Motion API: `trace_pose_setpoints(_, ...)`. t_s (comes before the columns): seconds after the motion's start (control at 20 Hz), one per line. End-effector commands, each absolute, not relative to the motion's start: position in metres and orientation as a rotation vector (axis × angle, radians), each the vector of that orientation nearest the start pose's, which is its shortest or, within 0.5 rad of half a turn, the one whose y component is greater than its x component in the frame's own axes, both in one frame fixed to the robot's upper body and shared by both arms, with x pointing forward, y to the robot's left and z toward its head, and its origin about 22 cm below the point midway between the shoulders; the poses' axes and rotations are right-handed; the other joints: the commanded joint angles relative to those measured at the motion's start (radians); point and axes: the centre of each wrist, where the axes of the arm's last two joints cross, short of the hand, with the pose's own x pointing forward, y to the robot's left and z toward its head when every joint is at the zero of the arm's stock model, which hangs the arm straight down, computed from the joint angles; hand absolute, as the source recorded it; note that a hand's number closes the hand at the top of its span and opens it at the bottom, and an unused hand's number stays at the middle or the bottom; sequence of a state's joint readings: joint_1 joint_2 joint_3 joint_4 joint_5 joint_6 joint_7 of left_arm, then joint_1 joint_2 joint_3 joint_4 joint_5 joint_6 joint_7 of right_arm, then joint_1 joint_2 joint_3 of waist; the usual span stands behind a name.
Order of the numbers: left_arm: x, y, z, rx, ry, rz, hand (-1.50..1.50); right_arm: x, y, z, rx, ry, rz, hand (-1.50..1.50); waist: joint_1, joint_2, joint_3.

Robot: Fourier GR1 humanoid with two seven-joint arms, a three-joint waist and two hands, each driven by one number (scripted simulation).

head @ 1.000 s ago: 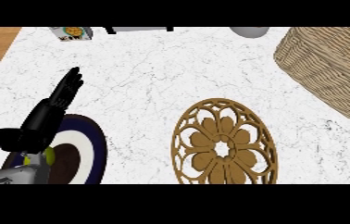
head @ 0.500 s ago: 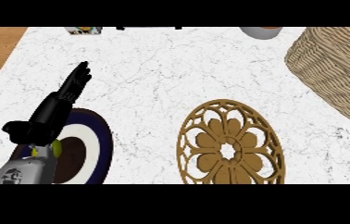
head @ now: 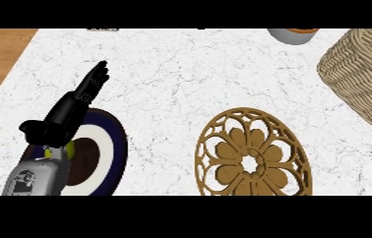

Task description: Pick the squash from the placemat and place it in the basket

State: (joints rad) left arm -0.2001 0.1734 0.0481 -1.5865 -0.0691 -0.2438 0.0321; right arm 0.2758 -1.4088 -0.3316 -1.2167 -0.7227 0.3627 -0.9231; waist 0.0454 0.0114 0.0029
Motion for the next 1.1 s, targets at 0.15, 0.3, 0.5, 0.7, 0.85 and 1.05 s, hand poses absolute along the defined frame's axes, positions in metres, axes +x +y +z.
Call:
trace_pose_setpoints(0.15,0.299,0.249,0.064,-0.026,-1.722,-0.454,0.00,0.200,-0.559,0.234,-0.282,-2.147,0.710,1.50,0.044,0.015,0.002)
trace_pose_setpoints(0.3,0.298,0.247,0.058,-0.025,-1.708,-0.435,0.00,0.208,-0.566,0.224,-0.310,-2.175,0.659,1.50,0.035,0.010,0.002)
trace_pose_setpoints(0.5,0.292,0.234,0.054,-0.037,-1.709,-0.440,0.00,0.226,-0.563,0.222,-0.354,-2.218,0.671,1.50,0.039,0.007,0.002)
trace_pose_setpoints(0.7,0.295,0.254,0.061,-0.018,-1.723,-0.453,0.00,0.246,-0.556,0.196,-0.371,-2.268,0.617,1.50,0.045,0.009,0.002)
trace_pose_setpoints(0.85,0.296,0.240,0.061,-0.033,-1.741,-0.445,0.00,0.253,-0.560,0.181,-0.279,-2.256,0.404,1.50,0.041,0.010,0.002)
trace_pose_setpoints(1.05,0.296,0.248,0.062,-0.010,-1.702,-0.443,0.00,0.276,-0.554,0.207,-0.307,-2.258,0.485,-1.50,0.035,0.007,0.001)
